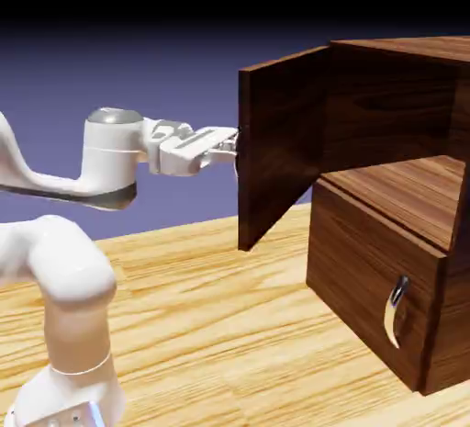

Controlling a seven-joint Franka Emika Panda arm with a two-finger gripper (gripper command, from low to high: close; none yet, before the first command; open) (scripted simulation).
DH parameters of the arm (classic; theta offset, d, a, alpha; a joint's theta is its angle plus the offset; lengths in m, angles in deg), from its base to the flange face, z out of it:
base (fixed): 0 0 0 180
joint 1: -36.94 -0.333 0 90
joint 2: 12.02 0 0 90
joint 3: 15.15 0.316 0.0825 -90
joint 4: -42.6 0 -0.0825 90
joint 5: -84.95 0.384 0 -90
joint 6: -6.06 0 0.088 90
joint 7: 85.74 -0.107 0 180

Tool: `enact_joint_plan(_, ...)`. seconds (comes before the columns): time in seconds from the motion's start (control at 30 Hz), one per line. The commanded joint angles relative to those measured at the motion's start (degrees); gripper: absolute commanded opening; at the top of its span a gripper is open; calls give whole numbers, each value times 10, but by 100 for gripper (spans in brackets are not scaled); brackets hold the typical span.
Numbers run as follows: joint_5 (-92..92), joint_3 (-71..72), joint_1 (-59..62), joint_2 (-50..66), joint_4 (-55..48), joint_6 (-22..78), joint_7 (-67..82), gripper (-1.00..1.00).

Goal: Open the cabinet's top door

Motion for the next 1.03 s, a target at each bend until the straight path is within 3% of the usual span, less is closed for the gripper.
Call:
enact_joint_plan(0.0,23,21,-1,9,-9,21,-1,-100)
enact_joint_plan(0.37,223,249,78,156,-176,248,-37,-100)
enact_joint_plan(0.7,314,454,269,266,-370,424,-73,-100)
enact_joint_plan(1.0,362,602,445,269,-501,509,-68,-100)
